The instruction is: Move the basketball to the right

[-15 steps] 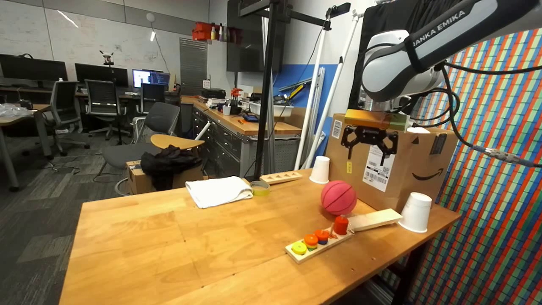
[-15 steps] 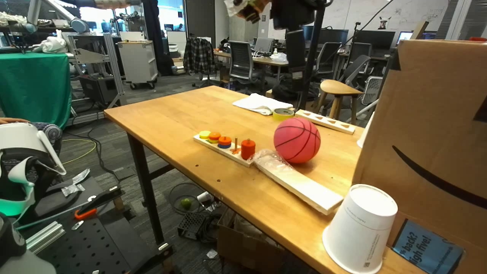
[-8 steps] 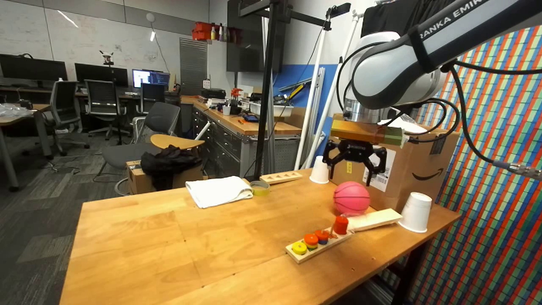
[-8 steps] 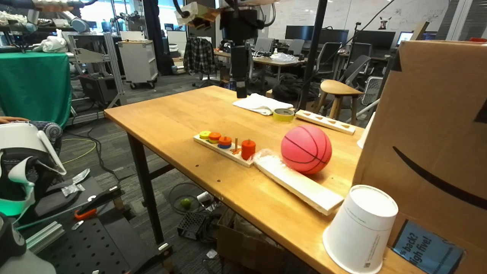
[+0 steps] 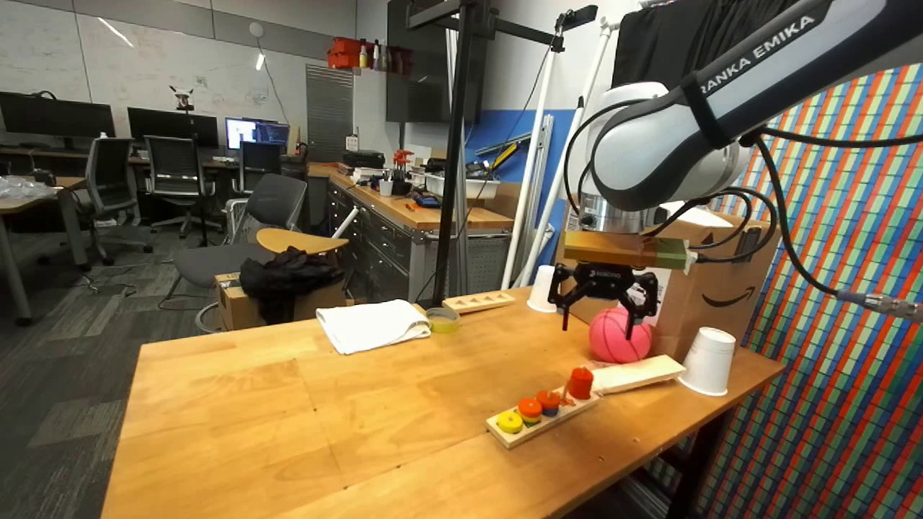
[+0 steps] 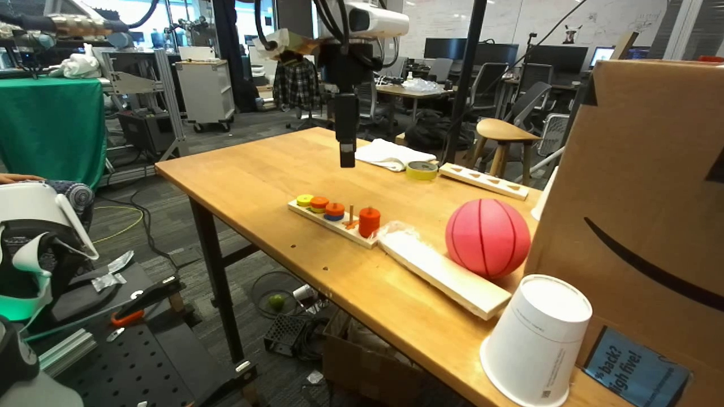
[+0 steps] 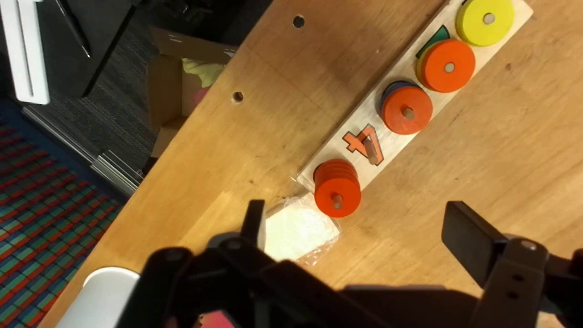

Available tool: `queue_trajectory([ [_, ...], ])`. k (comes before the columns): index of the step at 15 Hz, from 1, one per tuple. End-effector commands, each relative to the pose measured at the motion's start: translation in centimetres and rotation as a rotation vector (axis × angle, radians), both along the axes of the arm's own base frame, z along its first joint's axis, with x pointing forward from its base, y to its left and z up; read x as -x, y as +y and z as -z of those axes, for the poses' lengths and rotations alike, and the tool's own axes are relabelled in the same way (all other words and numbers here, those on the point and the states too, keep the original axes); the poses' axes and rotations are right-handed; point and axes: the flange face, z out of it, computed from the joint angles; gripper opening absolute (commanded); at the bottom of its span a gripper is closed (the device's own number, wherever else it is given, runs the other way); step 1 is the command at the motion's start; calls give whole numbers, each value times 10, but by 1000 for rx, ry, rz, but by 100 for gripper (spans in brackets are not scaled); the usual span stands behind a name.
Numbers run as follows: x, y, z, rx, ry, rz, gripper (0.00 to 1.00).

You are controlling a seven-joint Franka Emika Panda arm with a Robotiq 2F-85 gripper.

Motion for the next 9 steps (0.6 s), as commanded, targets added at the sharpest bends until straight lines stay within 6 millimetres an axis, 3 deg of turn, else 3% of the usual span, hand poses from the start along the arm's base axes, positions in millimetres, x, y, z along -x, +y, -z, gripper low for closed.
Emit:
queue_trajectory([
  [1, -11, -12, 22, -21, 25, -25, 100],
  [4, -15, -17, 47, -46, 88, -43, 100],
  [6, -14, -15, 54, -113, 135, -69, 100],
  [9, -7, -14, 64, -66, 132, -44, 100],
])
